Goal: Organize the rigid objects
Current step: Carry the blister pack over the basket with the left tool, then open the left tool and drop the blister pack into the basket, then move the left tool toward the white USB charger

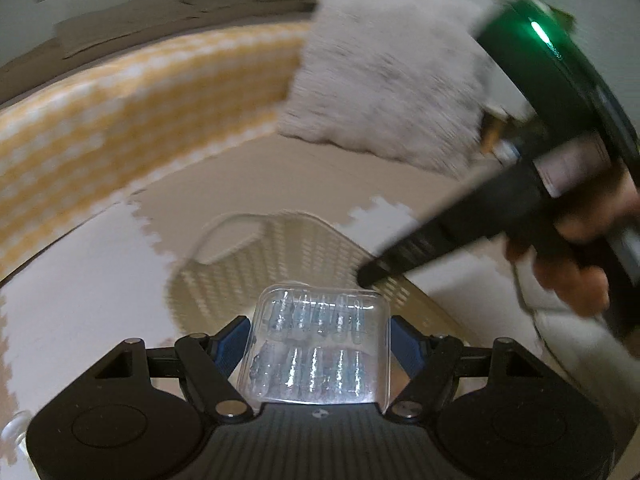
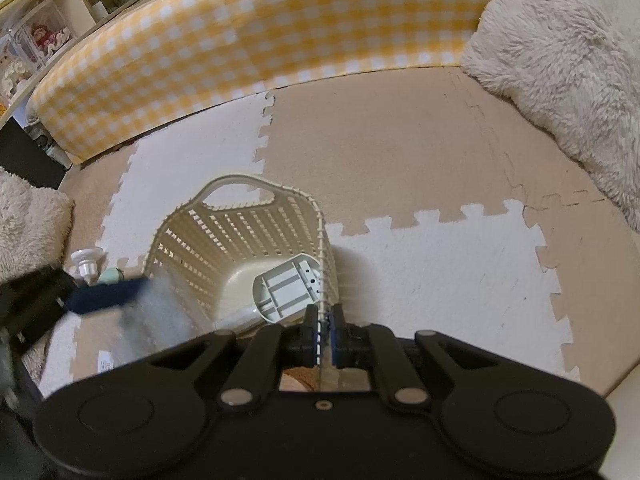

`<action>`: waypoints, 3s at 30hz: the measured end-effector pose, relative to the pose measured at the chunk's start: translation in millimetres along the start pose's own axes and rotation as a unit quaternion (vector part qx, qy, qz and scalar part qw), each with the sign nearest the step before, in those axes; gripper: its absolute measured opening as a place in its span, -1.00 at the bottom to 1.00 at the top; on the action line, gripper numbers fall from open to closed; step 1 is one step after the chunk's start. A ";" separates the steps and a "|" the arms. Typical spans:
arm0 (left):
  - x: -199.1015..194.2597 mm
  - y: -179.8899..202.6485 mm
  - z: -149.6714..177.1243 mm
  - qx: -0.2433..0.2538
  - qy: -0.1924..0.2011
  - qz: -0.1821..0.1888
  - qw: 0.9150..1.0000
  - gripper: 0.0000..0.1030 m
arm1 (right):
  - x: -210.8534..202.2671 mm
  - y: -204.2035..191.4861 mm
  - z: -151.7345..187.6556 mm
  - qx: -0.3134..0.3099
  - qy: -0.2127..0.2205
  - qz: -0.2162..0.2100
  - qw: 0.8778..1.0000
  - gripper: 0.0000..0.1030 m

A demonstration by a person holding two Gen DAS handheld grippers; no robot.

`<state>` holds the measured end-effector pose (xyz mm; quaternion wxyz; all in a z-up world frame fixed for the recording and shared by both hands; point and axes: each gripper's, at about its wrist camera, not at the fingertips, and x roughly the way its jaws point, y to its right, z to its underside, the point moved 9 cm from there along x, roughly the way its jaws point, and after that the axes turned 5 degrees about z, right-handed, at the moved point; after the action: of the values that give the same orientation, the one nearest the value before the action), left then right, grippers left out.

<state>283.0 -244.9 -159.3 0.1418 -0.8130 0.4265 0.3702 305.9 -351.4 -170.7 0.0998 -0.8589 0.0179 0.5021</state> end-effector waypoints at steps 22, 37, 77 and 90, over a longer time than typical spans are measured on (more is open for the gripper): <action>36.8 15.8 19.1 -0.030 -0.041 0.070 0.996 0.49 | -0.5 -0.9 0.2 -0.006 0.000 0.005 1.000 -0.88; 26.8 16.8 13.0 -0.028 -0.046 0.059 0.997 0.58 | -0.3 -1.3 -0.1 -0.007 0.000 0.005 1.000 -0.88; -98.0 -69.1 47.3 -0.145 -0.003 -0.128 0.981 1.00 | -1.8 -2.4 3.0 -0.027 0.021 0.006 0.999 -0.89; -88.8 -109.4 94.8 -0.224 -0.047 -0.187 0.955 1.00 | 2.4 -1.1 5.3 -0.019 0.012 0.002 1.000 -0.84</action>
<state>292.7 -75.7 -169.4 0.0422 -0.8708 0.1661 0.4608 302.7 -349.2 -175.2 0.0822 -0.8667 0.0114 0.4919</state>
